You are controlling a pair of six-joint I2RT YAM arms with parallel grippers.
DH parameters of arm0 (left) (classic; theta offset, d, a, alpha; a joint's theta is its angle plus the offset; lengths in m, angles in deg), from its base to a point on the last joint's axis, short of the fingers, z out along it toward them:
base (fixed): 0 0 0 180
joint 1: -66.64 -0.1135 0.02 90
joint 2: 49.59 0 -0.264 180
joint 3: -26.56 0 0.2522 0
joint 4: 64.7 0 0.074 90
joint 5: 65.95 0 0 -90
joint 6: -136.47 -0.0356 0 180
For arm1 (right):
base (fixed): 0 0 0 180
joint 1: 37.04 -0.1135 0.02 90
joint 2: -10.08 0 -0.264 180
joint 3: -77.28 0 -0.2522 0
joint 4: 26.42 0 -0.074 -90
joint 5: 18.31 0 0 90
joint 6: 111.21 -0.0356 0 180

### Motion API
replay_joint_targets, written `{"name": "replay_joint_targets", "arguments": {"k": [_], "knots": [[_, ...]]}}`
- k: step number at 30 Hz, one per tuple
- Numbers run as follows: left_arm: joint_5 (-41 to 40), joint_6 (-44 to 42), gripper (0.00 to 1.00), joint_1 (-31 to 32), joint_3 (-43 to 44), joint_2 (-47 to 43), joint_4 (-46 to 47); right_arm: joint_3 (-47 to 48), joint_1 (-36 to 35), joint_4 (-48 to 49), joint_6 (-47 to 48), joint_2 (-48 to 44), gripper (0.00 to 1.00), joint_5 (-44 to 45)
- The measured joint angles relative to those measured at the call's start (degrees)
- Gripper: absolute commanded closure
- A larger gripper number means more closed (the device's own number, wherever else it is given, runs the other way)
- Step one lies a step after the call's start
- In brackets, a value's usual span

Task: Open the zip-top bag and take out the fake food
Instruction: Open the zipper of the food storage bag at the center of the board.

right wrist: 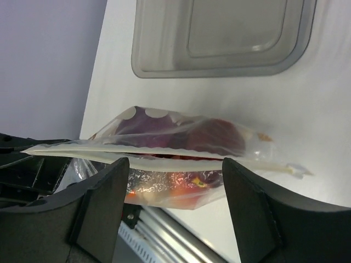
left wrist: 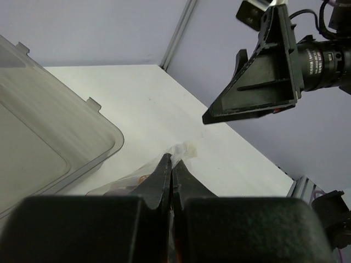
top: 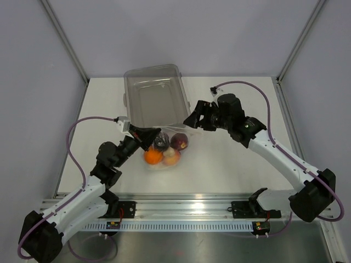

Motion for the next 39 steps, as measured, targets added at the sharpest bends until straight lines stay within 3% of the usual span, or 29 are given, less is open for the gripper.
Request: {"name": "replay_joint_targets", "arguments": {"k": [6,14,19,22,30,39], "knots": [[-2.8,-2.3,1.0,1.8,-0.1,-1.6,-1.4,-1.8,0.0,-1.1,-9.8,0.4,0.33,-0.8],[-6.1,-5.4,1.0,5.4,-0.1,-2.0,-1.8,-2.3,0.0,-1.7,-14.4,0.2,0.36,0.2],[-6.8,-6.6,1.0,6.0,-0.1,-2.0,-1.8,-2.4,0.0,0.3,-7.8,0.7,0.46,1.7],[-7.0,-6.9,1.0,6.0,-0.1,-2.0,-1.8,-2.9,0.0,3.3,-1.0,0.9,0.46,2.6],[-6.9,-7.0,1.0,6.0,-0.1,-1.5,-1.8,-7.0,0.0,9.8,17.3,0.8,0.28,1.0],[-5.5,-7.5,1.0,6.0,1.6,2.3,-1.7,-13.6,0.0,19.7,31.4,-1.9,0.29,-4.3]]}}
